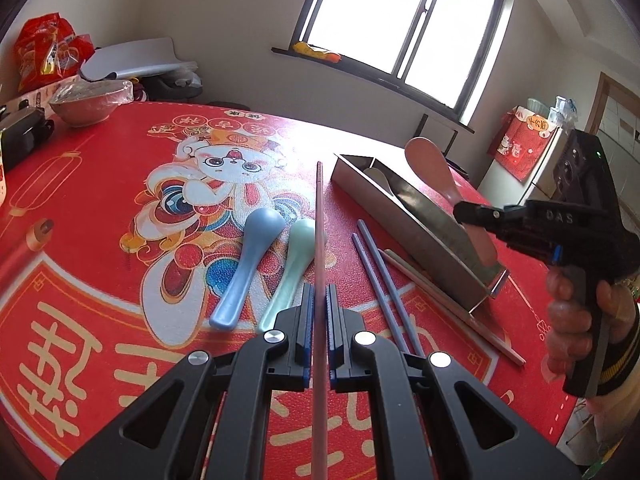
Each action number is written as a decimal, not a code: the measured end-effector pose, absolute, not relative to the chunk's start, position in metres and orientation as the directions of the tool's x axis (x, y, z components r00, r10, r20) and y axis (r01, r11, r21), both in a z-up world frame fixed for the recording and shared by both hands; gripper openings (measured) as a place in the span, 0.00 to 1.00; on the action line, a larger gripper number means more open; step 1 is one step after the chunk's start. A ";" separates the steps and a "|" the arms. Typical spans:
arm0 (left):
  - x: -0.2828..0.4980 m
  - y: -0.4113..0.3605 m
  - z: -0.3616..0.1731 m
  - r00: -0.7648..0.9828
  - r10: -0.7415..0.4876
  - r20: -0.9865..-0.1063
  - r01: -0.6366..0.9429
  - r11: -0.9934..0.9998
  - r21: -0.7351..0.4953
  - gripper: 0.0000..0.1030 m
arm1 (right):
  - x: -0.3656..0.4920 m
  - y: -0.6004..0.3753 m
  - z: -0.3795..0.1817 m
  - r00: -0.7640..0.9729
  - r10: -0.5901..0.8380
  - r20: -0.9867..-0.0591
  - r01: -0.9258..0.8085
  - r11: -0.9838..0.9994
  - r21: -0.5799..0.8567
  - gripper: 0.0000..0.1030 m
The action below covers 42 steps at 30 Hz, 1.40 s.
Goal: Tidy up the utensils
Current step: 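Lower the pink spoon into the steel tray and open the right tool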
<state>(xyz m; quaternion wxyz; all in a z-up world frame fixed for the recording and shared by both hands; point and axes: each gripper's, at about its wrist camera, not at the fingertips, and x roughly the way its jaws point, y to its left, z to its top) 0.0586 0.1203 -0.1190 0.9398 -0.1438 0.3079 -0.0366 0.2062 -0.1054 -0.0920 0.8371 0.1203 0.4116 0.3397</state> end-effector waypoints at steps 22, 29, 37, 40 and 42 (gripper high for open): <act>0.059 0.123 -0.119 0.808 -0.154 -0.568 -0.030 0.953 -0.301 0.05 | 0.326 -0.079 -0.139 0.342 0.499 -0.796 -0.179 0.866 0.466 0.07; 0.060 0.122 -0.119 0.807 -0.154 -0.570 -0.028 0.954 -0.298 0.05 | 0.329 -0.082 -0.140 0.332 0.508 -0.795 -0.158 0.861 0.484 0.09; 0.061 0.123 -0.119 0.807 -0.152 -0.570 -0.032 0.954 -0.299 0.05 | 0.311 -0.095 -0.126 0.345 0.536 -0.770 -0.222 0.844 0.488 0.09; 0.061 0.123 -0.119 0.808 -0.150 -0.570 -0.033 0.954 -0.298 0.05 | 0.295 -0.103 -0.114 0.375 0.548 -0.748 -0.292 0.836 0.465 0.13; 0.061 0.122 -0.119 0.809 -0.146 -0.570 -0.034 0.955 -0.294 0.05 | 0.282 -0.112 -0.107 0.408 0.549 -0.729 -0.343 0.833 0.434 0.32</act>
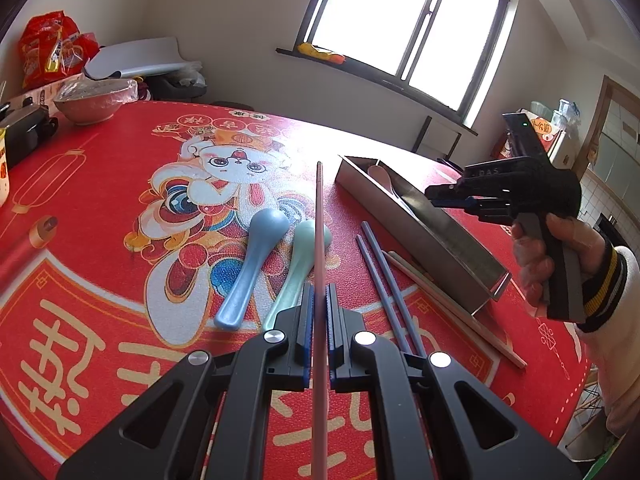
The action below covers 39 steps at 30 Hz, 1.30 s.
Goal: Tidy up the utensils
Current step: 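Lower the pink spoon into the steel tray and open the right tool, then carry the pink chopstick into the steel tray and open the left tool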
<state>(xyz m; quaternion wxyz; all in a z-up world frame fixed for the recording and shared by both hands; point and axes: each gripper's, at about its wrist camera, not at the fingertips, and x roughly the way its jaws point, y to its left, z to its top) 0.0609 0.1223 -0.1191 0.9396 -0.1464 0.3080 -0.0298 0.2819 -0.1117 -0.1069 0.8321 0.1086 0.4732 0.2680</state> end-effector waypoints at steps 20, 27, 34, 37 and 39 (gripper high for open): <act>0.084 0.112 -0.116 0.743 -0.137 -0.655 -0.099 0.946 -0.309 0.05 | 0.246 -0.172 -0.109 0.504 0.653 -0.565 -0.568 0.744 0.353 0.85; 0.115 0.071 -0.100 0.710 -0.220 -0.669 -0.043 0.935 -0.352 0.05 | 0.255 -0.196 -0.115 0.483 0.697 -0.530 -0.516 0.716 0.470 0.85; 0.170 0.027 -0.093 0.666 -0.365 -0.650 -0.001 0.872 -0.490 0.05 | 0.254 -0.208 -0.113 0.493 0.703 -0.512 -0.488 0.711 0.506 0.85; 0.192 0.018 -0.099 0.650 -0.369 -0.664 -0.039 0.857 -0.515 0.05 | 0.253 -0.213 -0.111 0.501 0.706 -0.501 -0.478 0.708 0.520 0.85; 0.204 0.015 -0.104 0.642 -0.362 -0.676 -0.067 0.852 -0.519 0.05 | 0.254 -0.217 -0.110 0.508 0.705 -0.495 -0.468 0.708 0.528 0.85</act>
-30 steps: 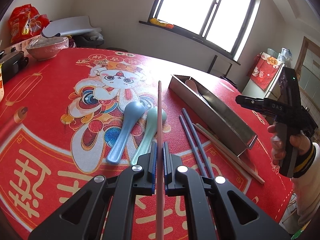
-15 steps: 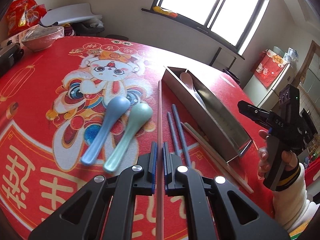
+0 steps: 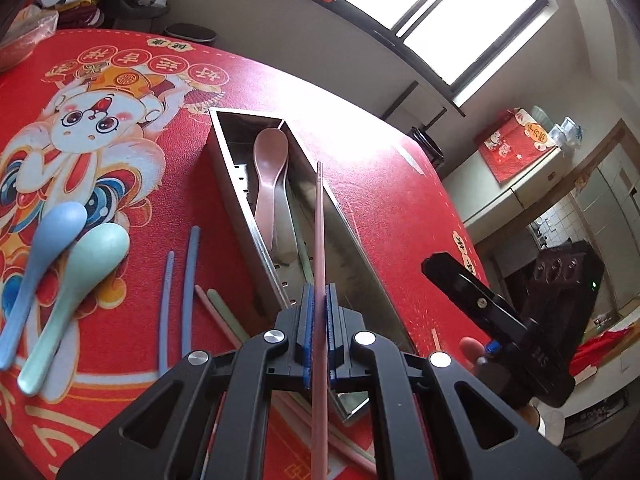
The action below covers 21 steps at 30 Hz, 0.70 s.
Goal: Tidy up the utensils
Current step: 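Carry the pink chopstick into the steel tray and open the left tool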
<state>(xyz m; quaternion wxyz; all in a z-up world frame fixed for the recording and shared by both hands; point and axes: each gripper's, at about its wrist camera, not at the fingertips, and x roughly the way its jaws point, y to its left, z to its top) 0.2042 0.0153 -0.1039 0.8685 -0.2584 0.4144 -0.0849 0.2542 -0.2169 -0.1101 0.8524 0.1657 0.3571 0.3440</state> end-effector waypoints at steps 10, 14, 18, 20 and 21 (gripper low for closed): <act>0.230 0.009 -0.112 0.618 -0.292 -0.730 -0.111 0.887 -0.449 0.05 | 0.258 -0.229 -0.109 0.516 0.707 -0.484 -0.432 0.703 0.565 0.85; 0.236 0.009 -0.115 0.608 -0.283 -0.742 -0.127 0.888 -0.442 0.05 | 0.259 -0.232 -0.109 0.516 0.705 -0.486 -0.422 0.703 0.572 0.85; 0.242 0.005 -0.115 0.598 -0.279 -0.751 -0.124 0.894 -0.431 0.05 | 0.260 -0.235 -0.111 0.518 0.703 -0.488 -0.408 0.704 0.581 0.85; 0.245 0.004 -0.116 0.595 -0.277 -0.755 -0.123 0.896 -0.426 0.06 | 0.261 -0.238 -0.111 0.518 0.704 -0.486 -0.399 0.702 0.591 0.85; 0.247 0.003 -0.116 0.593 -0.275 -0.757 -0.124 0.897 -0.424 0.06 | 0.261 -0.239 -0.111 0.518 0.703 -0.487 -0.394 0.702 0.594 0.85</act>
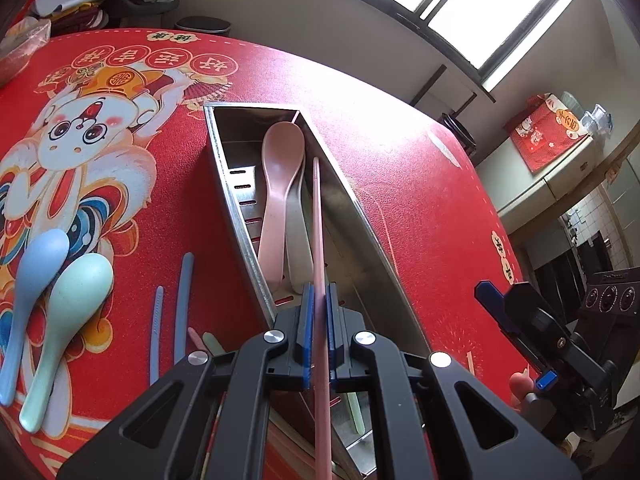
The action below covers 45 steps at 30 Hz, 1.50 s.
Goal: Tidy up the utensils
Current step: 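Carry the pink chopstick into the steel tray and open the left tool, then grasp the blue spoon handle with the left tool and lift it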
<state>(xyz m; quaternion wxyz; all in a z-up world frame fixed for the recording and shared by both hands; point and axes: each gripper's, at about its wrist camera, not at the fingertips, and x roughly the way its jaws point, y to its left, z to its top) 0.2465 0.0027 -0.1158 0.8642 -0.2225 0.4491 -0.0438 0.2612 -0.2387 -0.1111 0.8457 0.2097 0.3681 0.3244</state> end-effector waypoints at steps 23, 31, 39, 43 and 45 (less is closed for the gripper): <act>0.275 -0.020 -0.127 0.544 -0.286 -0.789 -0.094 0.913 -0.396 0.05 | 0.267 -0.246 -0.113 0.535 0.684 -0.495 -0.352 0.714 0.606 0.85; 0.273 -0.019 -0.131 0.534 -0.285 -0.796 -0.096 0.915 -0.392 0.05 | 0.267 -0.245 -0.114 0.533 0.683 -0.499 -0.355 0.716 0.601 0.85; 0.255 -0.008 -0.101 0.617 -0.200 -0.761 -0.031 0.960 -0.278 0.07 | 0.267 -0.244 -0.115 0.534 0.677 -0.507 -0.355 0.724 0.592 0.85; 0.231 0.017 -0.085 0.667 -0.145 -0.731 -0.031 0.975 -0.222 0.21 | 0.265 -0.237 -0.116 0.527 0.672 -0.520 -0.369 0.732 0.572 0.85; 0.216 0.032 -0.079 0.689 -0.112 -0.716 -0.037 0.981 -0.189 0.24 | 0.263 -0.233 -0.116 0.529 0.663 -0.529 -0.375 0.742 0.555 0.85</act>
